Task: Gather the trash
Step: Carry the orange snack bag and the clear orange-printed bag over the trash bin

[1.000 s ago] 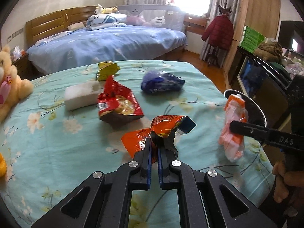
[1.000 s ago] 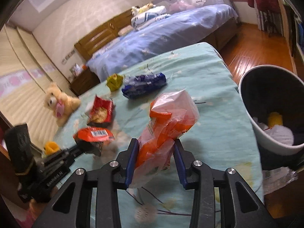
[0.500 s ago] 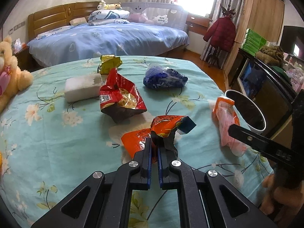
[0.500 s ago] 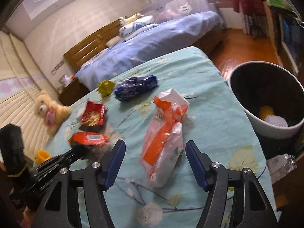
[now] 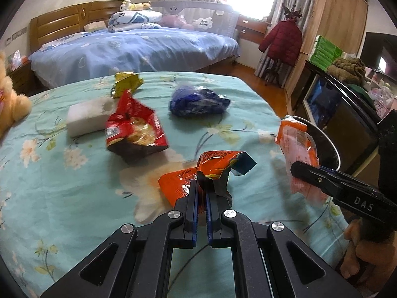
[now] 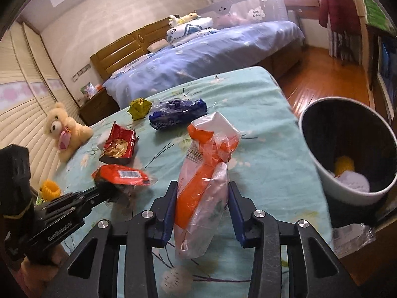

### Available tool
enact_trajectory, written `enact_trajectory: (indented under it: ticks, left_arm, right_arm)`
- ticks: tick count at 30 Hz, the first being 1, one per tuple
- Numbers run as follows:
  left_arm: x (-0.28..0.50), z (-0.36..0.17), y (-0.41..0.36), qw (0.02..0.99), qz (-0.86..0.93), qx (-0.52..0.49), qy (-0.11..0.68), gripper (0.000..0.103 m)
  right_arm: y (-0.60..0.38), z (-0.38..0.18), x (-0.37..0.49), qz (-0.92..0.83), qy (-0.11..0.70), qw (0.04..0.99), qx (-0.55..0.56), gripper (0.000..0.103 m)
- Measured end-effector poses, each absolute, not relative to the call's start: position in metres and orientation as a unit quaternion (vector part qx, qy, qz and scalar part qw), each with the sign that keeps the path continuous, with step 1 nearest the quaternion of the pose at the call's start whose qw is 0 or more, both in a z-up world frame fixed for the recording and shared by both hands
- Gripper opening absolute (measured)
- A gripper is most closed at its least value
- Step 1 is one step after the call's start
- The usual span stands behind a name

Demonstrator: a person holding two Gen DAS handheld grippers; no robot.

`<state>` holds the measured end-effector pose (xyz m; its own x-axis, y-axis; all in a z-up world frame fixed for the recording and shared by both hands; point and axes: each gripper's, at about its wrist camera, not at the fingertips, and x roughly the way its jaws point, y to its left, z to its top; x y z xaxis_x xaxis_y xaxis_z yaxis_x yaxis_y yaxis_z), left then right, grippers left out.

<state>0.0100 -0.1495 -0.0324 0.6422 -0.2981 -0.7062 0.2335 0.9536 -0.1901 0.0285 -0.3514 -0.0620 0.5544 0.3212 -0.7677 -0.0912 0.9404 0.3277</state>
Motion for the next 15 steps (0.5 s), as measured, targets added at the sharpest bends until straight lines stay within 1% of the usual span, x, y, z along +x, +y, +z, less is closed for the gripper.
enact_trajectory:
  ticks: [15]
  left_arm:
    - [0.026,-0.025,-0.212,0.9,-0.189,-0.018,0.393,0.004]
  right_arm:
    - [-0.413,-0.051,0.023,0.072,0.446,0.881,0.139,0.039]
